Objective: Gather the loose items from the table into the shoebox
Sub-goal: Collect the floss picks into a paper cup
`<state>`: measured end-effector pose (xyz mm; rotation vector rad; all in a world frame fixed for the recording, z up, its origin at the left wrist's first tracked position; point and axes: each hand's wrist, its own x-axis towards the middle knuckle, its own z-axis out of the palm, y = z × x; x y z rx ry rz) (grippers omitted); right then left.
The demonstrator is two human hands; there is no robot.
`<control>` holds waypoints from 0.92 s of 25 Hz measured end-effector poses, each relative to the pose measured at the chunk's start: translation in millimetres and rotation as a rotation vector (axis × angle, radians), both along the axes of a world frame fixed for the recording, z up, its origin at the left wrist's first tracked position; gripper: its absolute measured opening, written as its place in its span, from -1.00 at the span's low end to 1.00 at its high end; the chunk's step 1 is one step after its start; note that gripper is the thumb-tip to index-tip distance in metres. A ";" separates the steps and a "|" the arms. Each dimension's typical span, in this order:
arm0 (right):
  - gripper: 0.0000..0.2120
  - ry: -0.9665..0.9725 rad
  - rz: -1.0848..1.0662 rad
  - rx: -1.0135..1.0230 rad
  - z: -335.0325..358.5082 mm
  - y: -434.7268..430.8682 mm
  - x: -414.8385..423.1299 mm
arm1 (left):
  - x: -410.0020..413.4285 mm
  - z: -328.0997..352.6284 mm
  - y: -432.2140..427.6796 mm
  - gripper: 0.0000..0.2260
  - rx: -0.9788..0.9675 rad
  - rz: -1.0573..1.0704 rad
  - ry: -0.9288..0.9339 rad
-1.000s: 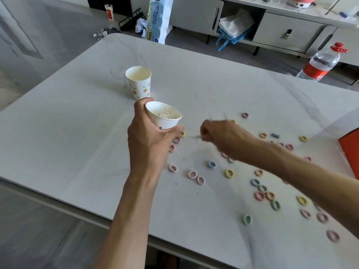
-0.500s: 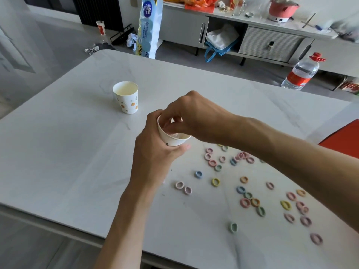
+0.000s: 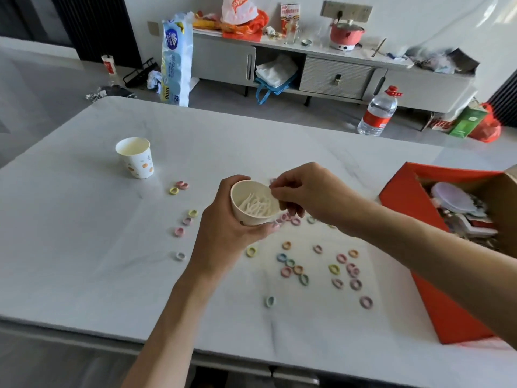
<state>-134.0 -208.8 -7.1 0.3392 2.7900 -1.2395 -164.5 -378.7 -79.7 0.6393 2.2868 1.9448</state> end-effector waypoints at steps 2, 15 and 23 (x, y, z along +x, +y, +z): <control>-0.85 -0.013 -0.041 -0.035 12.7 19.6 32.0 | 25.6 13.0 23.3 -0.35 0.007 -0.072 0.014; -0.87 0.061 -0.475 0.278 53.2 238.9 253.6 | 179.1 48.2 214.8 -0.48 -0.507 -0.333 -0.123; -0.86 -0.110 -0.327 0.413 -54.2 264.5 266.2 | 201.6 14.9 249.6 -0.90 -0.423 -0.471 -0.443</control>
